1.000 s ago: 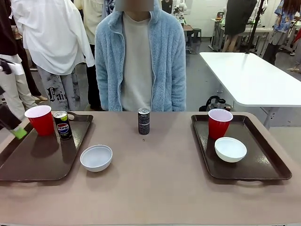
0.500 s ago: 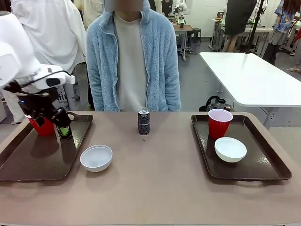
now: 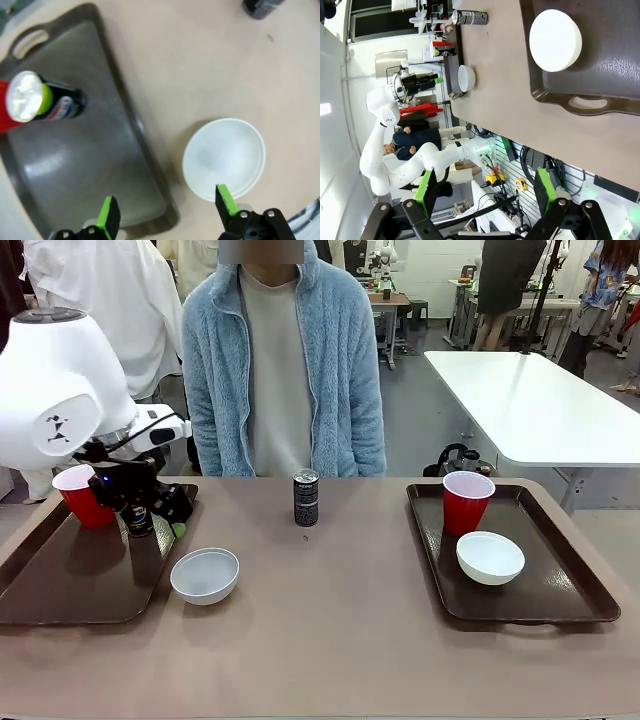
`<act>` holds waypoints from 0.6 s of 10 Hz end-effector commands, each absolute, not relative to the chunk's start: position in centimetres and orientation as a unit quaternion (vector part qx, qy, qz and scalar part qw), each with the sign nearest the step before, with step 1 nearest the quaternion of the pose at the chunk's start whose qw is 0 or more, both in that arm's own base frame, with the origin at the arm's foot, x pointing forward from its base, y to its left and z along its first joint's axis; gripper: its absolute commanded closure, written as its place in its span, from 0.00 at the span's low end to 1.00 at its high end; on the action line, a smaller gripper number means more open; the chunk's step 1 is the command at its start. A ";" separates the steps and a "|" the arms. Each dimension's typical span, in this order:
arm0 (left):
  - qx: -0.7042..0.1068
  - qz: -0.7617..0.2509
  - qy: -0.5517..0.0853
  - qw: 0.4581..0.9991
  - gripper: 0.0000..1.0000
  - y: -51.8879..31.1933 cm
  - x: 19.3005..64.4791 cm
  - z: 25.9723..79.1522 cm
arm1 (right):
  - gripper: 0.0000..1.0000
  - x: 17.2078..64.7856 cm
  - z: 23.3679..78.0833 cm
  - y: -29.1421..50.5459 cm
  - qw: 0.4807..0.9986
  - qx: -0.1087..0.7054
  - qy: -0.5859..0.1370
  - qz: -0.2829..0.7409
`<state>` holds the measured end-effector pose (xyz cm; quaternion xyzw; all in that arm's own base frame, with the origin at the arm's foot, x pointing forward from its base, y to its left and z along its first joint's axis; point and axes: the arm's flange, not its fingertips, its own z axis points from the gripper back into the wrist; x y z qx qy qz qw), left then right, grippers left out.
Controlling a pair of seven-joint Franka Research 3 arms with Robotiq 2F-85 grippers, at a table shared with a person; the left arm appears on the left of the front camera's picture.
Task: Prepare tableware on both trays.
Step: Pick up a Picnic Bowl from the table and place it on a Handle tray.
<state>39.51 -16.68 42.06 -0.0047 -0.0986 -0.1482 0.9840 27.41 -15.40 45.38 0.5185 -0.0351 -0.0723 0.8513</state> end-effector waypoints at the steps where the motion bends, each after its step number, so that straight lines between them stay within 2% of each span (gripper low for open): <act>1: 0.006 -0.140 -0.106 0.984 0.00 -16.0 39.5 42.7 | 0.00 27.4 45.5 -15.3 0.845 0.529 -0.041 -0.069; 4: -0.004 -0.149 -0.099 0.984 0.00 -16.6 39.5 42.1 | 0.00 27.4 45.5 -15.3 0.845 0.529 -0.041 -0.069; 6: -0.031 -0.140 -0.107 0.984 0.00 -19.4 40.6 38.7 | 0.00 27.4 45.5 -15.3 0.845 0.529 -0.041 -0.069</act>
